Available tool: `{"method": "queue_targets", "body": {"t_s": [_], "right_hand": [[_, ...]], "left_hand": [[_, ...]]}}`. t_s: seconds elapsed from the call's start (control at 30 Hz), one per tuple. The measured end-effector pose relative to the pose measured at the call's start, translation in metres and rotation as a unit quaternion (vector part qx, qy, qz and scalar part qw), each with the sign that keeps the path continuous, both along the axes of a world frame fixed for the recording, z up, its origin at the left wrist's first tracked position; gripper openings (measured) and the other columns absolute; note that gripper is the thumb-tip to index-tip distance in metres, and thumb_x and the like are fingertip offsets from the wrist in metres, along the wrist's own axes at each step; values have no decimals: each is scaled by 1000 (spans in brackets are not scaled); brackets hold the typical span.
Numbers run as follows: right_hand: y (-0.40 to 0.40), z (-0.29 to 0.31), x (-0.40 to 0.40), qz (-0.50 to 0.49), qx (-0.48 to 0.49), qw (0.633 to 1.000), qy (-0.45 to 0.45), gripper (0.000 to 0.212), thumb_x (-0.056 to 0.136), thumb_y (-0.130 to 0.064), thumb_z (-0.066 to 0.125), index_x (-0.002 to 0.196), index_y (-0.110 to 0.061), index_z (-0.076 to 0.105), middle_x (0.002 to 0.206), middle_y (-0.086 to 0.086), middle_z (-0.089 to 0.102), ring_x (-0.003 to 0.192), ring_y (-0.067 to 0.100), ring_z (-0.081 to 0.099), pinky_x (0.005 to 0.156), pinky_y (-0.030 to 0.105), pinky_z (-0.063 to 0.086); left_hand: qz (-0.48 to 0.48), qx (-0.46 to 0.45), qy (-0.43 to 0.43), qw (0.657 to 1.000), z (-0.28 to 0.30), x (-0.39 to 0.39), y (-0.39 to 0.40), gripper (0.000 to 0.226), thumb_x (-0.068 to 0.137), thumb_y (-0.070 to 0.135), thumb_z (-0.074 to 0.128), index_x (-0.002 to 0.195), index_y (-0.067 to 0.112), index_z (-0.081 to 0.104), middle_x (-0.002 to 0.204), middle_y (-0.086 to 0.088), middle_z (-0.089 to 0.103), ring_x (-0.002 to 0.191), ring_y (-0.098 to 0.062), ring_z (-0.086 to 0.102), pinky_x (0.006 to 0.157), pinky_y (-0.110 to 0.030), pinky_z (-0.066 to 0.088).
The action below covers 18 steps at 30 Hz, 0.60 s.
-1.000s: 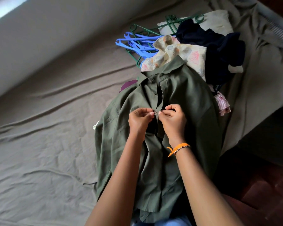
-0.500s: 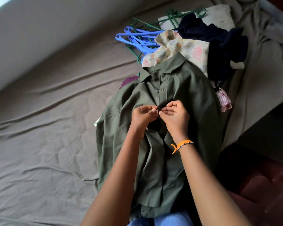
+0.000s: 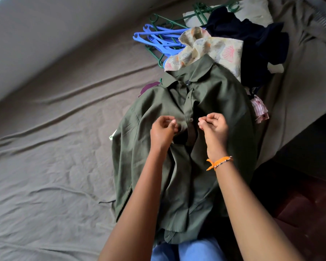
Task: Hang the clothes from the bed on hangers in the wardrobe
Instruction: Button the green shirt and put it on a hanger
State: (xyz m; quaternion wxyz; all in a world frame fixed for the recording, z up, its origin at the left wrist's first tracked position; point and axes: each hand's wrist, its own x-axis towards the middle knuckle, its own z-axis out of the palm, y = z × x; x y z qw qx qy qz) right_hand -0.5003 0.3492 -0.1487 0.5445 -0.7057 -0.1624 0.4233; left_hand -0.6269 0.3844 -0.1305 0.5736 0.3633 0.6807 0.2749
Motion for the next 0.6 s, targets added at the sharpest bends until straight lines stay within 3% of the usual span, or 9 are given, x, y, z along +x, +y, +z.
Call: {"method": "queue_targets", "body": {"t_s": [0.1,0.23,0.3,0.37,0.47,0.53,0.6], "right_hand": [[-28,-9,-25,26,-10,994,-110,19,72,-4,49,76,-23,48,71,5,57,62,19,54,60,24,45],[-52,-31,-56,101,-86,976,-170,8,79,0,61,86,-5,59,79,9,63,68,18,54,65,25,44],[-46,-42,-55,87,-131,966,-206,21,78,-11,70,89,-1,55,87,13,59,75,21,50,72,31,40],[-36,-48,-46,86,-184,949,-242,35,75,-25,74,91,-3,52,93,12,56,81,23,49,75,35,36],[-27,-49,-31,88,-246,928,-265,24,78,-25,65,90,-5,55,99,14,62,93,32,56,72,36,36],[-29,-46,-27,82,-239,930,-266,15,77,-21,57,82,-6,57,91,15,65,86,34,56,65,35,31],[-37,-42,-26,40,-187,955,-227,16,73,-23,47,68,-8,51,70,12,57,68,29,45,60,33,24]], "left_hand": [[-25,25,203,979,-6,0,-36,8,79,15,62,81,16,54,69,4,59,76,-21,59,69,-27,40],[-51,5,248,967,-20,11,-61,20,81,28,63,88,16,49,89,-1,62,91,-24,58,68,-26,32],[-38,-25,288,956,-29,12,-52,30,80,39,64,92,16,48,96,-1,61,97,-25,58,72,-31,36],[-42,-35,328,943,-35,9,-41,28,79,37,62,94,15,51,102,-3,62,100,-29,58,74,-33,40],[-68,-14,344,936,-39,0,-37,17,79,26,57,90,13,54,102,-6,61,98,-31,57,71,-32,38],[-107,29,355,928,-37,-4,-45,17,77,24,58,87,11,53,100,-6,57,96,-30,55,69,-34,39],[-136,76,361,920,-31,-6,-56,18,75,22,60,84,10,51,97,-7,53,94,-31,53,70,-39,43]]}}
